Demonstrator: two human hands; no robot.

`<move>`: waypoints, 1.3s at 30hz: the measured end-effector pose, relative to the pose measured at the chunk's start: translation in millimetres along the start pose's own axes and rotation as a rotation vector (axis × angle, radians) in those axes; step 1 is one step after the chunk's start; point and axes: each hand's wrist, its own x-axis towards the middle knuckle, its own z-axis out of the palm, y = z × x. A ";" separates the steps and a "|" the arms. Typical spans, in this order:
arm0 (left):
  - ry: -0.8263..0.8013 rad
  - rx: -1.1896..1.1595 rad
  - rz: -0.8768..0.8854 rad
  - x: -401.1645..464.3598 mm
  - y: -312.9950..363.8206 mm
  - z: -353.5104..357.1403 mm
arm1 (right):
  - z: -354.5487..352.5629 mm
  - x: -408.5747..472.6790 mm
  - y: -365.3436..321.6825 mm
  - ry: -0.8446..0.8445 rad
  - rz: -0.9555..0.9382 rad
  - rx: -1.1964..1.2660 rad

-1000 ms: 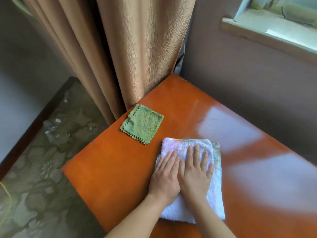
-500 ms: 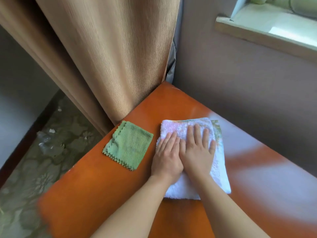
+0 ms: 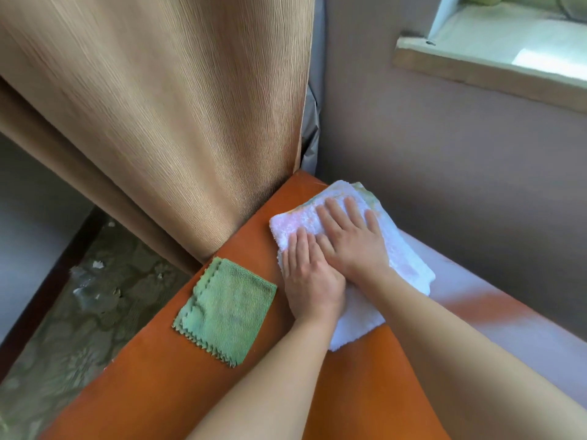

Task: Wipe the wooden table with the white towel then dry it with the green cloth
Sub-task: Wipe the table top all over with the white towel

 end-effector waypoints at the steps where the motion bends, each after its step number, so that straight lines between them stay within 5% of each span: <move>1: 0.006 0.015 -0.019 3.6 0.8 2.9 | 0.8 7.8 1.4 0.001 -0.027 0.002; 7: 0.098 -0.020 -0.151 28.8 2.4 14.8 | -1.4 49.2 -1.4 -0.009 -0.185 -0.041; 19: 0.120 -0.044 -0.185 43.9 -3.3 21.4 | -4.1 66.7 -7.0 -0.073 -0.211 0.014; 39: -0.307 -0.034 0.297 -166.8 54.7 -25.5 | 9.7 -208.9 53.8 0.065 0.413 0.223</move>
